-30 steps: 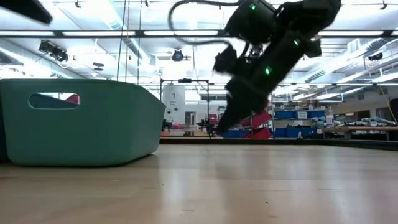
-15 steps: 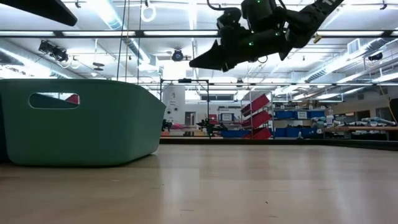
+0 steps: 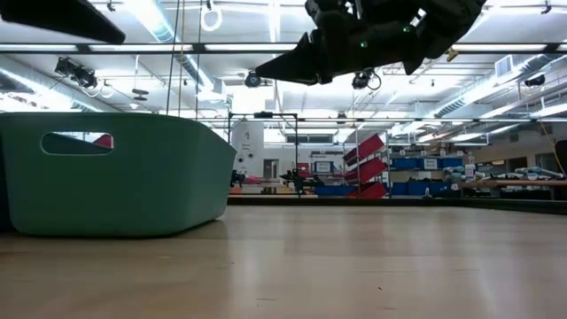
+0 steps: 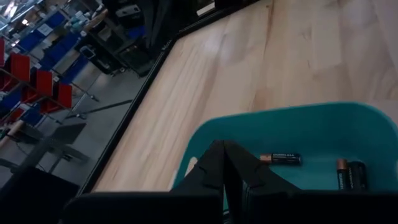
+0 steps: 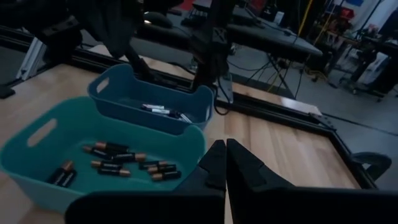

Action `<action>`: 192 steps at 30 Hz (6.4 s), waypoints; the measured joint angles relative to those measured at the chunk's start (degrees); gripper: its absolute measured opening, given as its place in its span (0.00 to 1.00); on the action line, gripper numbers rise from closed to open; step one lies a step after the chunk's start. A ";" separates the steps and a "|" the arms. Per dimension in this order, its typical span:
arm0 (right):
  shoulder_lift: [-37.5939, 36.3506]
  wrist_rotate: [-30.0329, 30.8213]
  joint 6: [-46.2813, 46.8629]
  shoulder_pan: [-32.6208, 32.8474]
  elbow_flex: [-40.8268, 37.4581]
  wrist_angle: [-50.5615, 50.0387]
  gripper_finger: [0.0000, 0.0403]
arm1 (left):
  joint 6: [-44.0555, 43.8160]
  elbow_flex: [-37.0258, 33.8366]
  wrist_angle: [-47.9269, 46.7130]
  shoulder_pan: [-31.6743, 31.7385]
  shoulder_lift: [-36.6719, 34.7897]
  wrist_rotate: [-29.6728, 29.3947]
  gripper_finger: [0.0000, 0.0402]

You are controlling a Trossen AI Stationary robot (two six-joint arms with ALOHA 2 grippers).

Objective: Sort batteries
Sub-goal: Return to Home Position

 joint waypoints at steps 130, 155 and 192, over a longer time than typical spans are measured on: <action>-18.09 2.11 0.65 0.70 -8.07 5.90 0.00 | 81.56 -4.45 43.04 32.68 -21.93 50.76 0.00; -34.41 9.26 0.47 -0.89 -21.41 6.62 0.00 | 80.31 -32.11 53.00 34.96 -64.32 46.36 0.00; -90.14 3.93 7.63 -9.52 -50.69 -1.61 0.00 | 64.35 -42.55 52.48 34.94 -77.71 44.79 0.00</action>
